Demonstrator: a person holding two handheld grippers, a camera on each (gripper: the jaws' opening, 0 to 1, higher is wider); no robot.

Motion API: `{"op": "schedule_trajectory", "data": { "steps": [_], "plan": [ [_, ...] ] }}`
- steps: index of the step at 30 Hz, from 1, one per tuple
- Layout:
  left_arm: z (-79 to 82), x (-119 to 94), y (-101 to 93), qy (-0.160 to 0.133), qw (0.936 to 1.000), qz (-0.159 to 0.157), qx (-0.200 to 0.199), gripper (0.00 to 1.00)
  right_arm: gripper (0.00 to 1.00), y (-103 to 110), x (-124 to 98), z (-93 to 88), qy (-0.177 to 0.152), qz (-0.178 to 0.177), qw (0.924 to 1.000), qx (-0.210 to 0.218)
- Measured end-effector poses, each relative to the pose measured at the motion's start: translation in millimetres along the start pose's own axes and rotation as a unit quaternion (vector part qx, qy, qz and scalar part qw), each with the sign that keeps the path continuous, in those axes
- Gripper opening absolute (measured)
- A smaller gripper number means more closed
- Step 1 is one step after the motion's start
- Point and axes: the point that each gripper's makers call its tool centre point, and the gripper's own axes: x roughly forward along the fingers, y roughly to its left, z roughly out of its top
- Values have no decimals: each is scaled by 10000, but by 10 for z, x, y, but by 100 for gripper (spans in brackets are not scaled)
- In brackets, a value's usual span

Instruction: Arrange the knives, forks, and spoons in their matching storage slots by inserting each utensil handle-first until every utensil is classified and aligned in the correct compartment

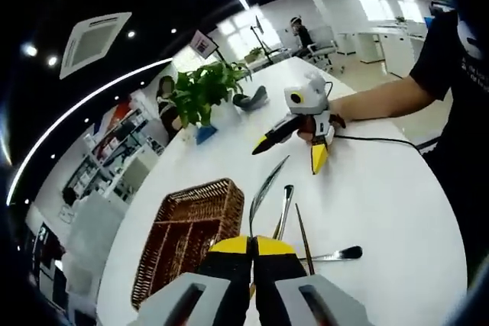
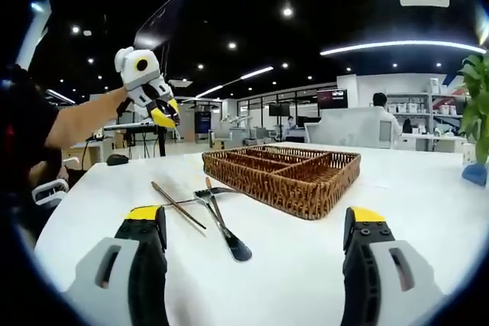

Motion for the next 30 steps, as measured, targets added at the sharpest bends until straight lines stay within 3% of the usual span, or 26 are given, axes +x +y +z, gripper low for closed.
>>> {"op": "schedule_trajectory", "data": {
  "steps": [7,14,30],
  "plan": [
    [78,-121,71,256,9997,48,27,0,99,-19,-15,35,-93,-25,9999,86],
    [82,-84,23,407,9991,14,123,0,99,-18,-25,48,-138,-23,9998,128],
    [-91,-15,167,464,9983,132,327,0,100,-4,-36,35,-143,-18,9998,132]
  ]
}}
